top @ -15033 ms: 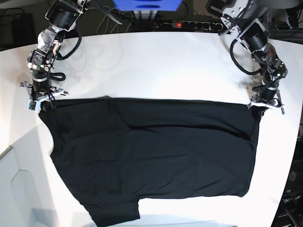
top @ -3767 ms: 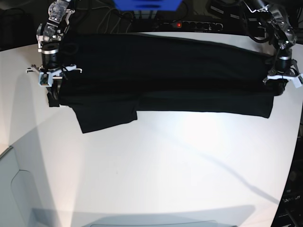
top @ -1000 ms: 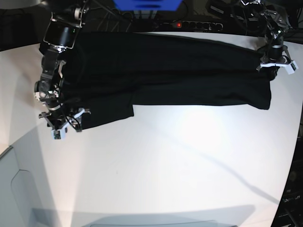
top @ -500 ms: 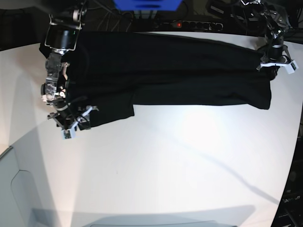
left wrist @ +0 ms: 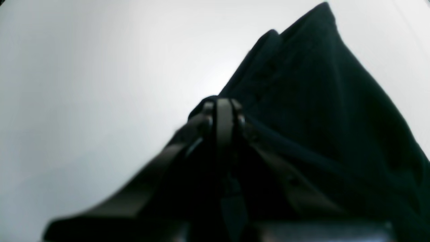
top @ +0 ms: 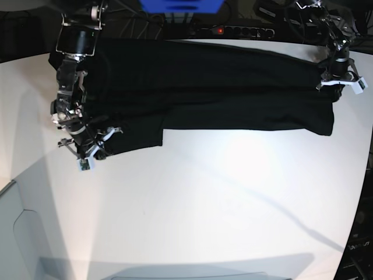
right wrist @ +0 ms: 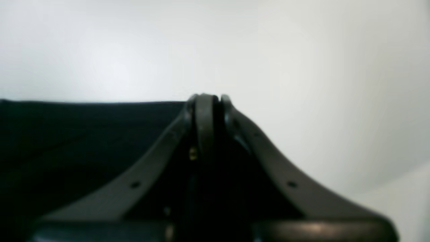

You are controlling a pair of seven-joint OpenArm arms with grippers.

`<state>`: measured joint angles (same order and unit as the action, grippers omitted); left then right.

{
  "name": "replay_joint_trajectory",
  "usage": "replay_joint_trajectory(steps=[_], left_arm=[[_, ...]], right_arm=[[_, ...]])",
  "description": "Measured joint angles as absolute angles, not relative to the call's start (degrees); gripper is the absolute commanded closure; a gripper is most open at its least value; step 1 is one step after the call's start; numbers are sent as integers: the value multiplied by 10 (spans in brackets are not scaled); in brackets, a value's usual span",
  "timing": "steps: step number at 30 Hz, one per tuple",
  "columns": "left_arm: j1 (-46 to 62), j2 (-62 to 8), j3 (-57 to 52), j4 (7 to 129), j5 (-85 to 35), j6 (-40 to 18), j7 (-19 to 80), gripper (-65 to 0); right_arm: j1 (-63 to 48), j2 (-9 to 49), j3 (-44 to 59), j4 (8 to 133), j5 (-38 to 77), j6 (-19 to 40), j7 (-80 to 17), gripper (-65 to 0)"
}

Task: Fold the T-shirt properly
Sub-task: 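Hold the folded edge with both grippers and adjust the right gripper's corner, then pull the right gripper's corner outward to straighten the folded strip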

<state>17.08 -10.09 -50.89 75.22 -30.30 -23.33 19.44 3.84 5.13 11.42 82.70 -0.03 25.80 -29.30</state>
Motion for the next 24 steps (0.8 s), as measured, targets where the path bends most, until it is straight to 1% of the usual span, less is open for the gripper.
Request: replay_joint_trajectory(steps=[6,12,14,17,24], left_arm=[[172,-100,-510,752,-303,-233,194,0],[171,-101,-509,752,-303,-233,196,0],[171,-102,-509,752,-303,-233,195,0],[171,-103,-509,752,-303,-233,197,0],[163,-105,-510,755,-302,-233,199,0]], right_arm=[[-47,46,114,1010,3,257,-292,0],[-136,12,141,1144,3,257,-288,0],[-158,-2,157,1162,8,257,-279,0],[-183,-13,193,1156,5,258,-267,0],[-269,-41,236,1157,5,257,-142,0]])
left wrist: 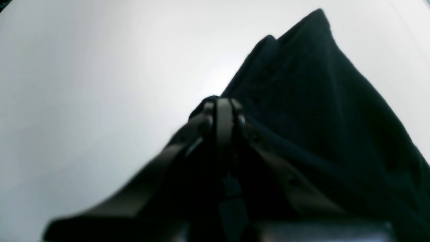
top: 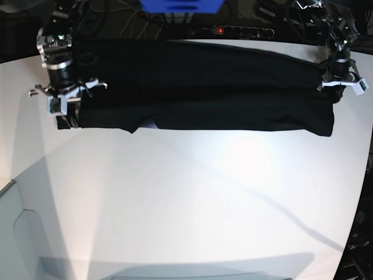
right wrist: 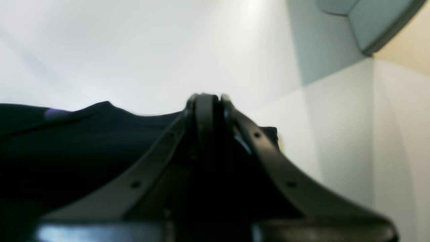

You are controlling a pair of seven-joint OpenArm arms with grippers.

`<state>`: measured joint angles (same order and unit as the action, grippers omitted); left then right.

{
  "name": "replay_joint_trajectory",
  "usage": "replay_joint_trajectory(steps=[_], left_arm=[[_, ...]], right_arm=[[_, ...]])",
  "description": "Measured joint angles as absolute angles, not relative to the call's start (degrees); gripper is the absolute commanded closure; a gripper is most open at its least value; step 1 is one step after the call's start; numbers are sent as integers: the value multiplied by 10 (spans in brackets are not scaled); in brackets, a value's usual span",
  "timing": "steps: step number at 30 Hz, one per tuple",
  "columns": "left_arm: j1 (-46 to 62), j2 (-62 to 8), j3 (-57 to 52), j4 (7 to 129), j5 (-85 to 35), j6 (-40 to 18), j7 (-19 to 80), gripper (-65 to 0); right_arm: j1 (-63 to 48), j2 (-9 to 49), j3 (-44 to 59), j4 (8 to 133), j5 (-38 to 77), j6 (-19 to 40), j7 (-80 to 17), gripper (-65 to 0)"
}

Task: Fold the T-shirt properly
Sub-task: 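Pull the right gripper's corner outward to straighten the folded strip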

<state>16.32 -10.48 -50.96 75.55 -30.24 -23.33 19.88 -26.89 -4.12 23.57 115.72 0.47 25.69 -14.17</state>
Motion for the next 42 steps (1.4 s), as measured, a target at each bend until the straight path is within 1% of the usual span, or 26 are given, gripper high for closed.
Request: replay_joint_trajectory(steps=[6,9,17,26,34,42], left_arm=[[152,-106,-510,757,-303,-234,197,0],[152,-106,-510,761,-302,-234,199,0],[146,-106,-510,763,-302,-233,199,0],[143,-106,-510,763,-303,-234,198,0],[137,-118,-509,765,-307,-233,195,0],[130,-117,-511,783,-307,-234,195,0]], right_arm=[[-355,-75,257,1157,5,258,4,0],[-390,-88,261,1157,4,258,61,0],[-478,-91,261,1157,4,258,159,0],[-550,-90,260,1157,3,258,215,0],[-604,-91,259,1155,3,258,293,0],[-618,-91,258,1155,3,258,309,0]])
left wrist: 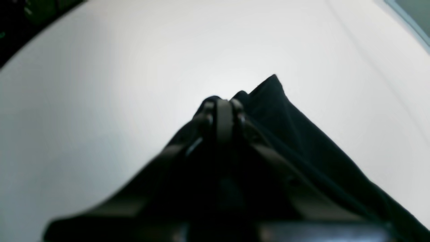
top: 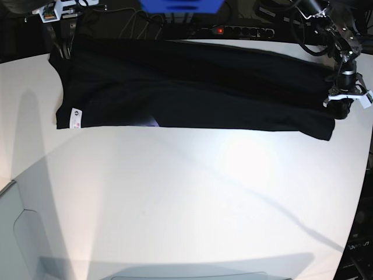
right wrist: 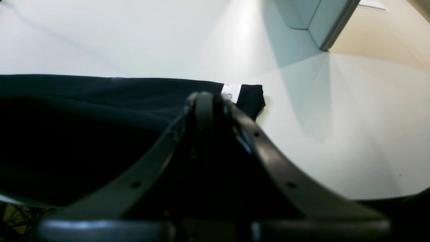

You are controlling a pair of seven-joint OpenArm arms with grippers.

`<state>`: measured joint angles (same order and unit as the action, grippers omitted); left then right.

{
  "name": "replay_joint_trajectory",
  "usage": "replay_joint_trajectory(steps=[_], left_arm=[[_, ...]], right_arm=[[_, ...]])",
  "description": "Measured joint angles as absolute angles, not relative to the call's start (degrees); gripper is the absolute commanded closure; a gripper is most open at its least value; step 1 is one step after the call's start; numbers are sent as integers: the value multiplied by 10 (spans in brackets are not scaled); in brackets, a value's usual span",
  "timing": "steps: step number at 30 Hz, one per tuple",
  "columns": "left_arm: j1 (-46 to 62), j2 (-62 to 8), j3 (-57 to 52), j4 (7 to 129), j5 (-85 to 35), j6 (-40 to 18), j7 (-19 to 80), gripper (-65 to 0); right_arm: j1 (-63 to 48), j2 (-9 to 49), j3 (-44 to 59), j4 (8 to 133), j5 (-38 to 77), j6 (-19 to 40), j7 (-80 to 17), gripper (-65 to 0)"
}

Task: Fold the T-shirt properly
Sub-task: 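Pull the right gripper's corner outward to straighten the folded strip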

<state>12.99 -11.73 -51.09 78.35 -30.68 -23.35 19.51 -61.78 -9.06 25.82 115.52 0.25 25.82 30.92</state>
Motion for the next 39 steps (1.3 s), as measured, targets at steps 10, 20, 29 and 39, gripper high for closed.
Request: replay_joint_trajectory(steps=[10,20,29,39], left_arm=[[130,-131,-512,795,-307,-234,194,0],[119,-132,-512,793,-307,-234,195,0],[121,-131,-512,792,-307,-234,195,0],[135,-125,-511,792,-307,-234,195,0]], right_arm=[[-656,-91,258,1155,3,260,310,0],[-659,-91,258,1138,0,339,307,0],[-575,-91,334,1100,-2,347,306,0],[-461,-93,362,1083,-5,347,220,0]])
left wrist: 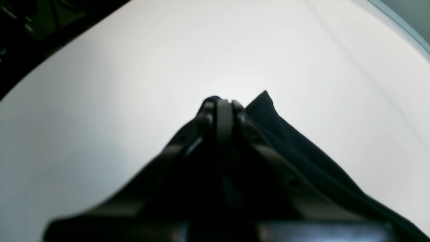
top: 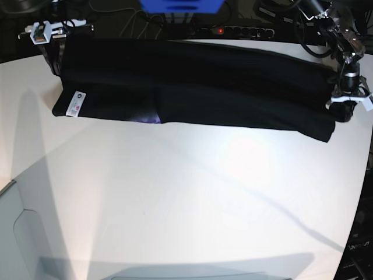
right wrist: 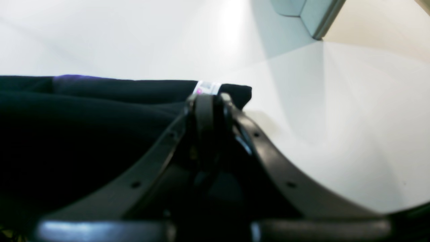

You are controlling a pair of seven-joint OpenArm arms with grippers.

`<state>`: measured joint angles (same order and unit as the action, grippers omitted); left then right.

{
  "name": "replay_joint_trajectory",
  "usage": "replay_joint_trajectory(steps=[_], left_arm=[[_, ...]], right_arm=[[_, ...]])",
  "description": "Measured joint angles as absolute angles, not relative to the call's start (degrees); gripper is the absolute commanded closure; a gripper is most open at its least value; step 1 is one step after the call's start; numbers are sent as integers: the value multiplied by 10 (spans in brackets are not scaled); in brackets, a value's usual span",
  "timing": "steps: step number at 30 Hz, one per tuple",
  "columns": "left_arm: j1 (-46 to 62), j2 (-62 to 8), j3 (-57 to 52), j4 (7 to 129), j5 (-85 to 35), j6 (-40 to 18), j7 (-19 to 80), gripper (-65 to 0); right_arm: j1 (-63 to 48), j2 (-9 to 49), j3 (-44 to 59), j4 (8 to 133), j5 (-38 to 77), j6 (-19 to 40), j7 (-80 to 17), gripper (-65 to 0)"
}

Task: Fold the T-shirt properly
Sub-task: 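Pull the right gripper's corner outward to straighten the folded strip, then regrasp the strip ends with both grippers and smooth the fold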

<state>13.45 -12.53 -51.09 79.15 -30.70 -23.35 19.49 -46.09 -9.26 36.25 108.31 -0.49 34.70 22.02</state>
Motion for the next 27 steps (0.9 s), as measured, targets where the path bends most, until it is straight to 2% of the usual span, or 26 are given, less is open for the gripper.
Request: replay_joint_trajectory(steps=[3,6,12,20,27], left_arm=[[140,-126,-512,791,-303,-234,195,0],[143,-122,-512,791,-305,-234,195,0],[152,-121,-512,791,-306,-234,193,0],[161,-110,-512,791,-301,-234,192,0],[166,-107,-512,791,-301,-234,197,0]], right_arm=[[-429,-93,362,1083,-3,349,174,0],[-391,-93,366,1077,-2,391,123,0],[-310,-92,368,1039,-32,394,29,0],[-238,-89,369,947,-125,394,15,0],[-211,-88,394,932,-142,394,17,0]])
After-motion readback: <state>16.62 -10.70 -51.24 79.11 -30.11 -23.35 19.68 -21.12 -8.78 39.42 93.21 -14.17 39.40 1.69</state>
